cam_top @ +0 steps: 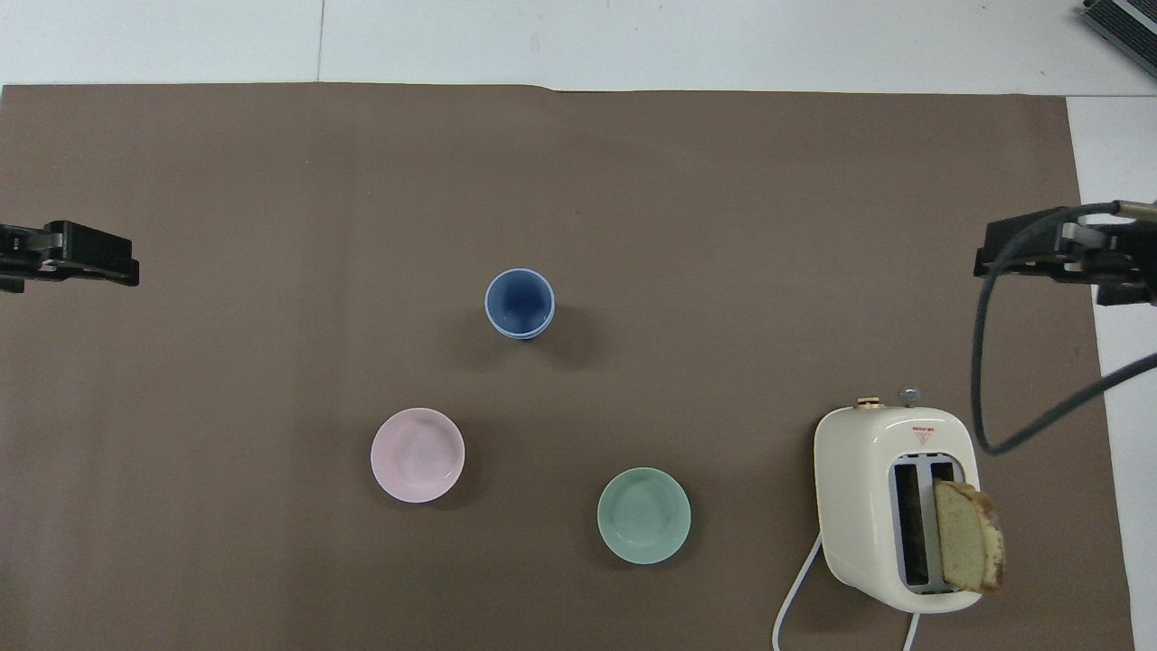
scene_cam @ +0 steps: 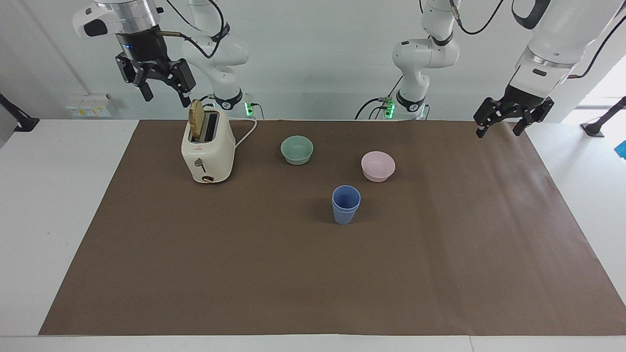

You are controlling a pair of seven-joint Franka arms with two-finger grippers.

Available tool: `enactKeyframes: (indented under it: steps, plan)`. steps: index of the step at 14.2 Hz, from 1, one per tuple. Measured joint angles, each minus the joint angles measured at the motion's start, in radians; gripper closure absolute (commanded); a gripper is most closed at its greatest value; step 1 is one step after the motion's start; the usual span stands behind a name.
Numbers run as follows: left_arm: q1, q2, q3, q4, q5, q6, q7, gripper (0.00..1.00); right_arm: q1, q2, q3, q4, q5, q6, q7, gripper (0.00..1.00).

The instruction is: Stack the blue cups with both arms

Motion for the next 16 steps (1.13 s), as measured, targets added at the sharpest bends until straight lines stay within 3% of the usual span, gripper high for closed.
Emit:
enactKeyframes:
  steps: [6,8,12,16]
  plan:
    - [0.0,0.0,0.0,0.0,0.0,0.0,0.0,0.0,-0.051,-0.009,-0.007,-0.051,0.002,-0.002,-0.116,0.0]
    - [0.0,0.0,0.0,0.0,0.0,0.0,0.0,0.0,-0.028,-0.012,-0.016,-0.053,0.002,-0.002,-0.117,0.0]
    - [0.0,0.0,0.0,0.0,0.0,0.0,0.0,0.0,0.108,-0.015,-0.16,-0.057,0.002,0.007,-0.127,0.0]
    - [0.0,0.0,0.0,0.0,0.0,0.0,0.0,0.0,0.089,-0.015,-0.149,-0.063,0.003,0.007,-0.138,0.0]
